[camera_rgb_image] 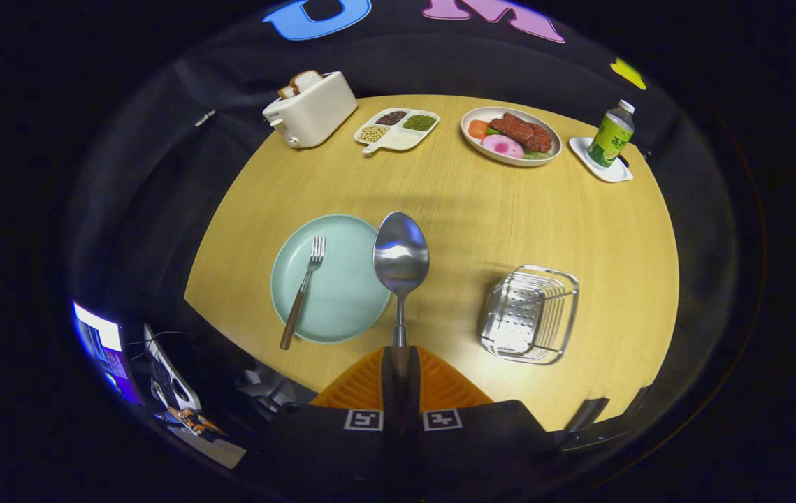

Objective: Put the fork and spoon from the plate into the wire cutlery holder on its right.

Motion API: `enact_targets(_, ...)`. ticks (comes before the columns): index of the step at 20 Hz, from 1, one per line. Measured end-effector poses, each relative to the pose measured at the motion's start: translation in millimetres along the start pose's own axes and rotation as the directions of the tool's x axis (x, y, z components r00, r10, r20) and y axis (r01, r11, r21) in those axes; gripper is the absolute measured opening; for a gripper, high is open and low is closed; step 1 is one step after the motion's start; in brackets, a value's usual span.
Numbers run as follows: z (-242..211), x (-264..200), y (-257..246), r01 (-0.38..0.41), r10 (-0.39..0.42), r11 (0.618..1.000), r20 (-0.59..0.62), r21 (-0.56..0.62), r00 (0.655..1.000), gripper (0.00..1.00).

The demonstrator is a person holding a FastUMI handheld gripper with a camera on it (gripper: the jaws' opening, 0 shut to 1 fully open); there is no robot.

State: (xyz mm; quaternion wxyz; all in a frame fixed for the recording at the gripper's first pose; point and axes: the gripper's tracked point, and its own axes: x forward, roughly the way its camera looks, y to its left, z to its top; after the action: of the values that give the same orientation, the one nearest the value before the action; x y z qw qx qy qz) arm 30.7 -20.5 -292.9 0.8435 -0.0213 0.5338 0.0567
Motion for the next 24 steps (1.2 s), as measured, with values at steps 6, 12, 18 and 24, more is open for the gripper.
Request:
enact_targets(6, -24.5, -38.9, -68.1, 0.034, -0.040, 0.999, -0.176, -0.037, 0.984, 0.06)
enact_targets(12, -30.6, -29.7, -92.8, 0.004, -0.020, 0.999, -0.396, -0.040, 0.918, 0.06)
enact_targets(18, -33.9, -12.0, -108.7, 0.023, -0.047, 0.998, -0.571, -0.050, 0.820, 0.06)
enact_targets(24, -26.3, 1.7, -119.3, 0.053, -0.065, 0.998, -0.590, -0.037, 0.805, 0.06)
